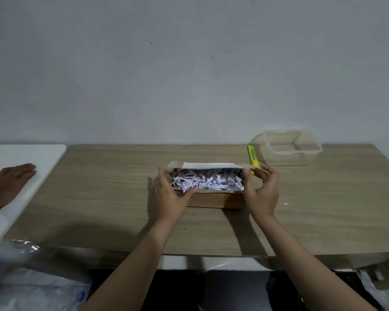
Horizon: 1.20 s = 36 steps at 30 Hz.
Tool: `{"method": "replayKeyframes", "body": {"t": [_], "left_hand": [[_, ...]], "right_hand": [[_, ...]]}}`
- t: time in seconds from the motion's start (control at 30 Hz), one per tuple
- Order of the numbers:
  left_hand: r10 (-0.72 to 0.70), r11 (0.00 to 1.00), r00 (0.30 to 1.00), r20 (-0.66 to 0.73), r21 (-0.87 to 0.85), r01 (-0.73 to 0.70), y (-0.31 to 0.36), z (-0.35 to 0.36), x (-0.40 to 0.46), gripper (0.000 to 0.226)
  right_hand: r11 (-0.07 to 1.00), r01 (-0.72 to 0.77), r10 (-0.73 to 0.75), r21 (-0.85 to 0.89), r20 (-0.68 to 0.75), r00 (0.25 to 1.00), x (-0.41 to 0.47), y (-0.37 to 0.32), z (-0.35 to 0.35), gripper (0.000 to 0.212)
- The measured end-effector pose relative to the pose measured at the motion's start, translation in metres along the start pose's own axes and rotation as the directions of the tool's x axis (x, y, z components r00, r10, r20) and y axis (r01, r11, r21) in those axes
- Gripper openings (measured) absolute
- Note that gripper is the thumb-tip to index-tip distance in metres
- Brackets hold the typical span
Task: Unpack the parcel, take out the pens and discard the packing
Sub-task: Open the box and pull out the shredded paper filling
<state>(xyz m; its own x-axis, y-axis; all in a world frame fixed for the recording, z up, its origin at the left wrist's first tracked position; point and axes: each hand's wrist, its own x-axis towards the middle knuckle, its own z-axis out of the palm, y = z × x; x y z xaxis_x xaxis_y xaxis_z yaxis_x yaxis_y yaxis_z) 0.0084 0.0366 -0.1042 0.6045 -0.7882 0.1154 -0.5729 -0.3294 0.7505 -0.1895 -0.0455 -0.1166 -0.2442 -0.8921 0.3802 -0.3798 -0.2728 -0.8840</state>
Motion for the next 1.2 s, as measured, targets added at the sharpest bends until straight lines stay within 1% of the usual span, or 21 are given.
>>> {"method": "replayKeyframes", "body": {"t": [0.07, 0.1, 0.17, 0.23, 0.27, 0.33, 0.4, 0.47, 0.53, 0.6, 0.67, 0.73, 0.77, 0.9, 1.0, 1.07, 1.2], "left_hand": [[0.000, 0.999, 1.000, 0.015, -0.040, 0.001, -0.003, 0.002, 0.001, 0.113], [0.007, 0.998, 1.000, 0.018, -0.061, -0.006, -0.004, 0.002, 0.001, 0.109], [0.032, 0.997, 0.999, 0.012, -0.075, -0.031, -0.005, 0.003, 0.002, 0.101], [0.050, 0.997, 0.999, 0.011, -0.061, -0.050, -0.006, 0.004, 0.004, 0.095], [0.055, 0.997, 0.998, 0.012, -0.048, -0.054, -0.007, 0.005, 0.005, 0.093], [0.059, 0.998, 0.998, 0.020, -0.027, -0.058, -0.009, 0.005, 0.008, 0.091], [0.074, 0.997, 0.997, 0.035, -0.003, -0.074, -0.010, 0.005, 0.011, 0.090], [0.117, 0.989, 0.990, 0.073, 0.082, -0.122, -0.009, 0.003, 0.016, 0.093], [0.143, 0.969, 0.979, 0.148, 0.182, -0.169, -0.007, -0.002, 0.026, 0.102], [0.152, 0.953, 0.953, 0.263, 0.218, -0.212, -0.005, -0.008, 0.042, 0.116], [0.149, 0.939, 0.907, 0.395, 0.230, -0.254, -0.006, -0.013, 0.056, 0.129], [0.143, 0.925, 0.861, 0.488, 0.242, -0.292, -0.009, -0.013, 0.066, 0.133], [0.146, 0.918, 0.848, 0.509, 0.250, -0.308, -0.011, -0.012, 0.071, 0.134], [0.172, 0.910, 0.854, 0.491, 0.252, -0.328, -0.017, -0.006, 0.082, 0.128], [0.207, 0.918, 0.846, 0.491, 0.203, -0.342, -0.020, -0.001, 0.085, 0.124], [0.214, 0.913, 0.841, 0.496, 0.205, -0.353, -0.019, 0.000, 0.087, 0.123], [0.216, 0.911, 0.828, 0.517, 0.197, -0.361, -0.018, -0.001, 0.088, 0.120]], "right_hand": [[0.995, 0.006, -0.008, 0.096, 0.021, 1.000, 0.008, -0.002, 0.004, 0.036], [0.996, 0.040, -0.043, 0.082, 0.035, 0.998, 0.012, -0.002, 0.005, 0.033], [0.991, 0.136, -0.135, -0.005, 0.110, 0.985, 0.021, -0.001, 0.008, 0.037], [0.971, 0.221, -0.192, -0.093, 0.254, 0.948, 0.027, 0.003, 0.012, 0.044], [0.961, 0.249, -0.196, -0.125, 0.333, 0.922, 0.029, 0.006, 0.014, 0.049], [0.946, 0.282, -0.182, -0.163, 0.453, 0.873, 0.032, 0.012, 0.018, 0.060], [0.937, 0.287, -0.144, -0.198, 0.531, 0.835, 0.034, 0.015, 0.020, 0.071], [0.924, 0.280, -0.073, -0.262, 0.597, 0.799, 0.037, 0.016, 0.020, 0.077], [0.903, 0.278, -0.003, -0.328, 0.642, 0.766, 0.039, 0.016, 0.020, 0.080], [0.895, 0.270, 0.032, -0.354, 0.657, 0.753, 0.037, 0.017, 0.020, 0.083], [0.904, 0.247, 0.042, -0.348, 0.648, 0.761, 0.036, 0.019, 0.021, 0.086], [0.907, 0.241, 0.034, -0.345, 0.633, 0.774, 0.039, 0.022, 0.021, 0.087], [0.907, 0.243, 0.031, -0.344, 0.630, 0.776, 0.040, 0.023, 0.021, 0.089], [0.913, 0.246, 0.020, -0.326, 0.638, 0.770, 0.041, 0.023, 0.022, 0.089], [0.915, 0.253, -0.001, -0.314, 0.625, 0.781, 0.040, 0.023, 0.022, 0.077], [0.916, 0.249, -0.006, -0.315, 0.610, 0.793, 0.041, 0.024, 0.023, 0.070], [0.906, 0.255, -0.006, -0.337, 0.593, 0.805, 0.044, 0.031, 0.024, 0.065]]}}
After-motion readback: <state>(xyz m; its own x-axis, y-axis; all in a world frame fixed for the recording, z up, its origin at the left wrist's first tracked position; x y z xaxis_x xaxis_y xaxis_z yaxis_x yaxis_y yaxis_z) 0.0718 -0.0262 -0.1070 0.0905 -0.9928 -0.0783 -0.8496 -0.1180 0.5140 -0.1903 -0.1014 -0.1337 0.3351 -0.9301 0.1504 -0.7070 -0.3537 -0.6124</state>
